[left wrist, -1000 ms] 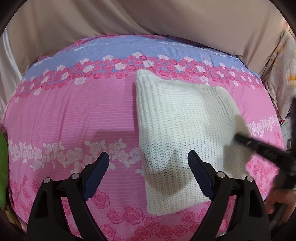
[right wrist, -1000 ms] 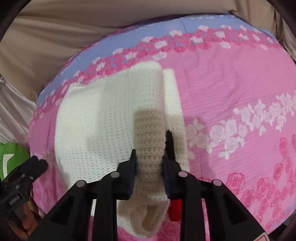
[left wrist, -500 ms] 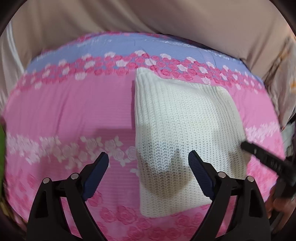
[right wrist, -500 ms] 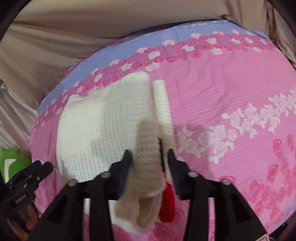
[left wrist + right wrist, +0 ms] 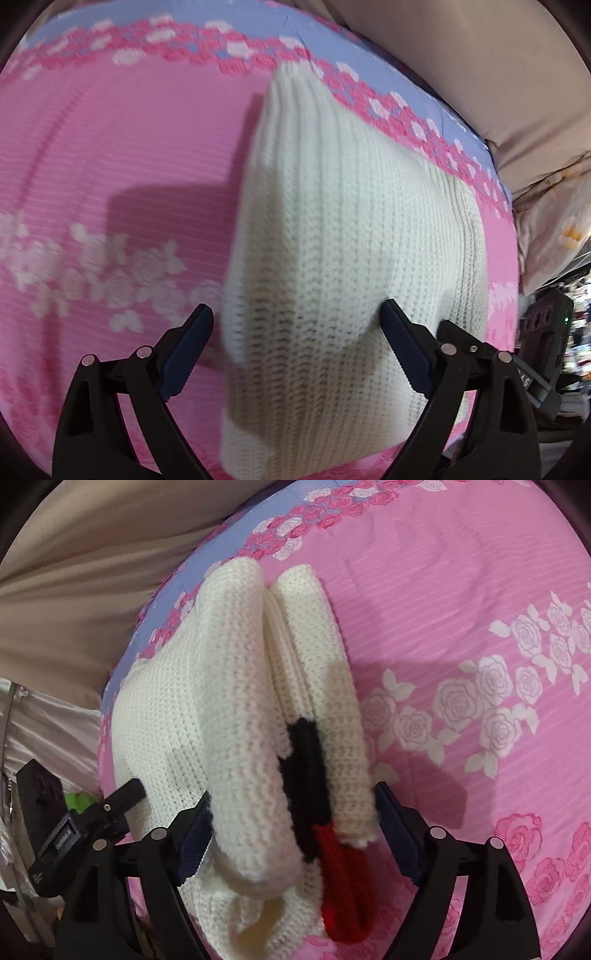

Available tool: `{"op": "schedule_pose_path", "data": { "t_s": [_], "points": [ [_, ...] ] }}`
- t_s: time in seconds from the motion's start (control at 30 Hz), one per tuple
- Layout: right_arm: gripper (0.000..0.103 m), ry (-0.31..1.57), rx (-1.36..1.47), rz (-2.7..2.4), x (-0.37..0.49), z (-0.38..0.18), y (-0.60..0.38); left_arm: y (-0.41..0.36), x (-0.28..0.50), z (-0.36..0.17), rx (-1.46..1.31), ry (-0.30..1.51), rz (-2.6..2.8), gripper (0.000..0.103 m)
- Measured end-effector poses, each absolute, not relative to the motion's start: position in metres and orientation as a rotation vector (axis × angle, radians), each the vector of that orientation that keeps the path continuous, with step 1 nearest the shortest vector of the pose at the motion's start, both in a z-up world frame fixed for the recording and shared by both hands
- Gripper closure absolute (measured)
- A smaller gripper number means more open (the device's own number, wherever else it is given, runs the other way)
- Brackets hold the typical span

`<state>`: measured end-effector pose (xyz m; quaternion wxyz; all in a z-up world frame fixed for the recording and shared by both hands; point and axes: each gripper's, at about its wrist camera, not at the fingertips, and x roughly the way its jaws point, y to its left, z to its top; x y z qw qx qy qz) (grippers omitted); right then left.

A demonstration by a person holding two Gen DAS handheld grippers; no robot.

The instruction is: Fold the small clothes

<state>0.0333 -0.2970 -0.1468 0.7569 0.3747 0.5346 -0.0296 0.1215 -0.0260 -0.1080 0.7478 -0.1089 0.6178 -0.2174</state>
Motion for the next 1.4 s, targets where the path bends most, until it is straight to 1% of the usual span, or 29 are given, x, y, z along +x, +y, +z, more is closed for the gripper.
{"op": "schedule_pose_path", "data": {
  "t_s": [0.03,0.07,0.1,0.13,0.17,0.2,0.3,0.43,0.53,0.57,0.63,0.73,0.77,0.8,0.83,0.87,0.9,0.93,0.97,1.03,1.07,1.13,1.17,1.2,1.23,1.27,1.3,1.37,1.4],
  "points": [
    [0.029,1.167,0.797,-0.065,0.035,-0.145,-0.295,-0.027,0.121,-0.11,-0.268,1.367,-0.49,0.024],
    [0.044,1.165,0.796,-0.051,0.036,-0.145,-0.294,-0.029,0.121,-0.11,-0.271,1.37,-0.48,0.03],
    [0.052,1.163,0.809,-0.036,0.038,-0.144,-0.293,-0.031,0.121,-0.107,-0.267,1.368,-0.483,0.04],
    [0.056,1.15,0.818,-0.029,0.037,-0.141,-0.294,-0.035,0.119,-0.102,-0.257,1.364,-0.49,0.045],
    [0.06,1.137,0.808,-0.023,0.035,-0.136,-0.294,-0.039,0.117,-0.094,-0.238,1.36,-0.499,0.055],
    [0.063,1.127,0.8,-0.02,0.035,-0.131,-0.293,-0.042,0.115,-0.087,-0.226,1.356,-0.509,0.06],
    [0.065,1.04,0.812,0.001,0.02,-0.099,-0.302,-0.058,0.107,-0.058,-0.22,1.324,-0.583,0.065],
    [0.066,0.971,0.79,-0.024,-0.009,-0.056,-0.318,-0.097,0.088,-0.016,-0.216,1.296,-0.726,0.067],
    [0.068,0.907,0.777,-0.076,-0.038,-0.022,-0.338,-0.126,0.076,0.012,-0.18,1.245,-0.821,0.069],
    [0.07,0.879,0.77,-0.091,-0.046,-0.01,-0.344,-0.136,0.071,0.025,-0.166,1.217,-0.861,0.069],
    [0.084,0.806,0.752,-0.104,-0.059,0.02,-0.354,-0.149,0.065,0.053,-0.148,1.152,-0.932,0.07],
    [0.084,0.704,0.679,-0.084,-0.063,0.074,-0.355,-0.148,0.061,0.088,-0.146,1.063,-1.003,0.072],
    [0.084,0.692,0.65,-0.086,-0.061,0.083,-0.353,-0.145,0.061,0.093,-0.144,1.046,-1.008,0.076],
    [0.084,0.673,0.615,-0.078,-0.056,0.096,-0.348,-0.141,0.061,0.098,-0.134,1.02,-0.995,0.087],
    [0.084,0.672,0.594,-0.074,-0.056,0.1,-0.348,-0.139,0.063,0.1,-0.106,0.986,-0.967,0.093],
    [0.083,0.68,0.564,-0.081,-0.048,0.102,-0.343,-0.134,0.065,0.097,-0.061,0.965,-0.928,0.093],
    [0.082,0.7,0.55,-0.083,-0.043,0.097,-0.34,-0.129,0.072,0.086,-0.03,0.999,-0.895,0.093],
    [0.08,0.74,0.555,-0.085,-0.035,0.082,-0.339,-0.122,0.08,0.069,-0.013,1.051,-0.86,0.093],
    [0.077,0.776,0.576,-0.092,-0.031,0.065,-0.341,-0.117,0.086,0.055,0.001,1.079,-0.828,0.091],
    [0.08,0.886,0.677,-0.112,-0.027,0.013,-0.34,-0.101,0.098,0.019,0.095,1.121,-0.692,0.09],
    [0.084,0.941,0.719,-0.131,-0.027,-0.011,-0.338,-0.094,0.102,0.008,0.116,1.138,-0.664,0.088],
    [0.085,0.971,0.836,-0.123,-0.038,-0.045,-0.327,-0.073,0.112,-0.01,0.094,1.194,-0.618,0.081],
    [0.085,0.966,0.899,-0.136,-0.048,-0.055,-0.321,-0.067,0.117,-0.013,0.07,1.213,-0.616,0.07],
    [0.08,0.963,0.931,-0.149,-0.054,-0.059,-0.317,-0.062,0.12,-0.013,0.057,1.22,-0.617,0.062],
    [0.08,0.965,0.95,-0.172,-0.061,-0.061,-0.312,-0.059,0.123,-0.012,0.049,1.218,-0.627,0.06],
    [0.072,0.972,0.948,-0.203,-0.069,-0.063,-0.309,-0.061,0.123,-0.01,0.058,1.207,-0.641,0.054],
    [0.054,0.989,0.927,-0.248,-0.077,-0.061,-0.305,-0.063,0.121,-0.006,0.083,1.191,-0.656,0.04],
    [0.033,1.015,0.916,-0.291,-0.089,-0.062,-0.301,-0.072,0.118,-0.004,0.158,1.167,-0.695,0.029],
    [0.032,1.02,0.928,-0.284,-0.093,-0.065,-0.299,-0.076,0.115,-0.007,0.189,1.167,-0.727,0.028]
  ]
}}
